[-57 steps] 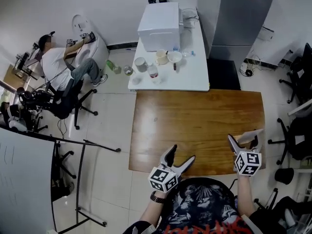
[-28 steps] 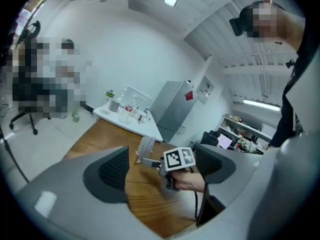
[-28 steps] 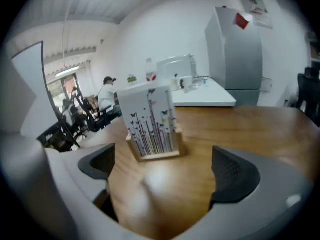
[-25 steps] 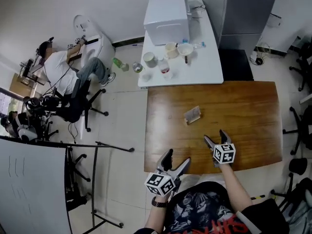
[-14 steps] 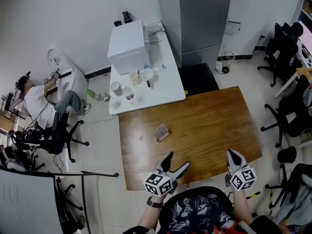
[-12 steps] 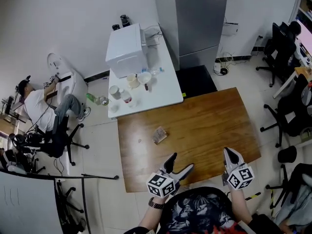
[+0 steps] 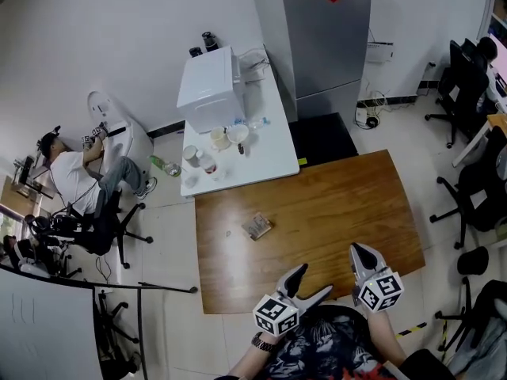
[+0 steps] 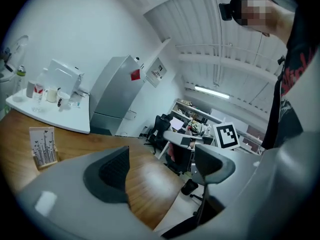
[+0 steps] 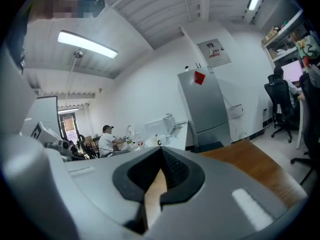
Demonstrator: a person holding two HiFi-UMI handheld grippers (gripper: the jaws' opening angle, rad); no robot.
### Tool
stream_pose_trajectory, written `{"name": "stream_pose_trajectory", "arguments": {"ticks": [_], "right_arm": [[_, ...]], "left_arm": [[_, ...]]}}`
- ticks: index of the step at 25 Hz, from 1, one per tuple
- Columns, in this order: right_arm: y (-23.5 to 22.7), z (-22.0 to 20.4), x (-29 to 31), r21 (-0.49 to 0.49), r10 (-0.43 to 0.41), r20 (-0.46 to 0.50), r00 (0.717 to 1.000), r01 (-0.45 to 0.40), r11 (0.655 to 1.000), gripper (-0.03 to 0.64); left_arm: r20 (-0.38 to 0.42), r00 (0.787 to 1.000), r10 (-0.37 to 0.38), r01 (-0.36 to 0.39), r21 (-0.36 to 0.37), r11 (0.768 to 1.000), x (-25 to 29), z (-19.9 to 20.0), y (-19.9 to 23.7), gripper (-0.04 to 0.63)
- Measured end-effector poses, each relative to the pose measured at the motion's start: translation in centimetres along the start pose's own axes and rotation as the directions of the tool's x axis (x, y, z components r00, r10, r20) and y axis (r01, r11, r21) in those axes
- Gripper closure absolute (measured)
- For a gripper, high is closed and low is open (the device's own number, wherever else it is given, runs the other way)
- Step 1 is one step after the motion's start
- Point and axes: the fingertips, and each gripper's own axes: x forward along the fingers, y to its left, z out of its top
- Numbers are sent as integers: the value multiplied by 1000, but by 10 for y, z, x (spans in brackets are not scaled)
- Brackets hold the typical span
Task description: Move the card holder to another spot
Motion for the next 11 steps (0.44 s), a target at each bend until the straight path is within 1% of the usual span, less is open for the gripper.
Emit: {"name": "stream_pose_trajectory", "arguments": {"ticks": [2, 4, 6, 8, 11], "right_arm": [[2, -11, 4, 32, 13, -25, 1000, -12, 999, 606], [6, -14, 9, 32, 26, -37, 999, -25, 999, 606], [7, -5, 14, -3, 25, -13, 1000, -25, 1000, 606], [7, 6, 18, -39, 6, 20, 1000, -5, 999, 606], [12, 16, 26, -64, -11, 60, 998, 14, 998, 606]], "left_arm": [[-3, 1000, 26, -26, 17, 1000, -6, 2, 7, 181], [2, 999, 51, -51, 23, 998, -11, 6, 15, 181], [18, 998, 66, -66, 28, 997, -12, 12, 21, 181], [28, 997, 75, -76, 31, 997, -14, 15, 26, 181], [29, 995, 94, -95, 29, 995, -21, 15, 36, 181]]}}
